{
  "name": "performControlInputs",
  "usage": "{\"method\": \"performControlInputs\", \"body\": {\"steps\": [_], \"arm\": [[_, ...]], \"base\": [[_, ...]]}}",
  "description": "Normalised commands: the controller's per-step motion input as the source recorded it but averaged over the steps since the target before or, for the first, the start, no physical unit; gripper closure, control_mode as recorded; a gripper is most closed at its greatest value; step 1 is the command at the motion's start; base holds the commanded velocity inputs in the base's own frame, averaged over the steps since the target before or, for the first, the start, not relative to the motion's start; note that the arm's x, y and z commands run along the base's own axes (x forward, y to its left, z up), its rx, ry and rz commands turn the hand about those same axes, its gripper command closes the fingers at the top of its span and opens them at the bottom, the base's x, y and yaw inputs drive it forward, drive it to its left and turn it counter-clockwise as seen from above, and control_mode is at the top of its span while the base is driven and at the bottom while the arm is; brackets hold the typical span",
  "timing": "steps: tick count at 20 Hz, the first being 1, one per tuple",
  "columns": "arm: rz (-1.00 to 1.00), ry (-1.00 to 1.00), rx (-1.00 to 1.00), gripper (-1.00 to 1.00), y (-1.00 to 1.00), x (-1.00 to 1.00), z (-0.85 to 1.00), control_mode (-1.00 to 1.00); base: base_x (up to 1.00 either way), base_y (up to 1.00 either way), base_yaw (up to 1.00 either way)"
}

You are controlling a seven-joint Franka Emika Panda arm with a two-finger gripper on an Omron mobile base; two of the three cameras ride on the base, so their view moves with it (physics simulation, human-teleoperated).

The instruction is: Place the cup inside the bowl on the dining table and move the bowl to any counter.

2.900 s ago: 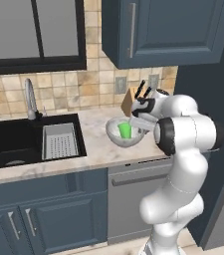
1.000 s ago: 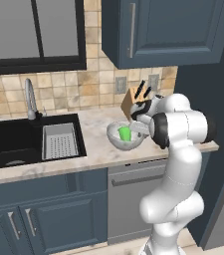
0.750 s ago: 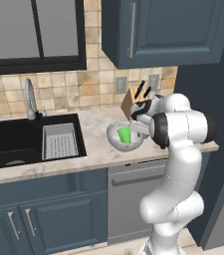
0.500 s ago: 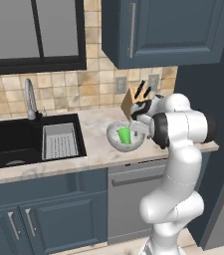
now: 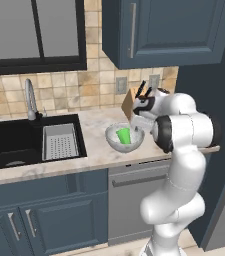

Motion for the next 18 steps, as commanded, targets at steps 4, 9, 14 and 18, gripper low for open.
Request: {"method": "performControlInputs", "body": {"steps": [4, 9, 14, 18], "arm": [[0.0, -0.02, 0.0, -1.0, 0.0, -0.25, 0.34, -1.0], [0.0, -0.03, 0.0, -1.0, 0.0, -0.48, 0.03, -1.0], [0.0, -0.04, 0.0, -1.0, 0.0, -0.69, 0.0, -1.0], [0.0, -0.07, 0.0, -1.0, 0.0, -0.71, 0.12, -1.0]], "base": [[0.0, 0.0, 0.0], [0.0, 0.0, 0.0], [0.0, 0.0, 0.0], [0.0, 0.0, 0.0]]}}
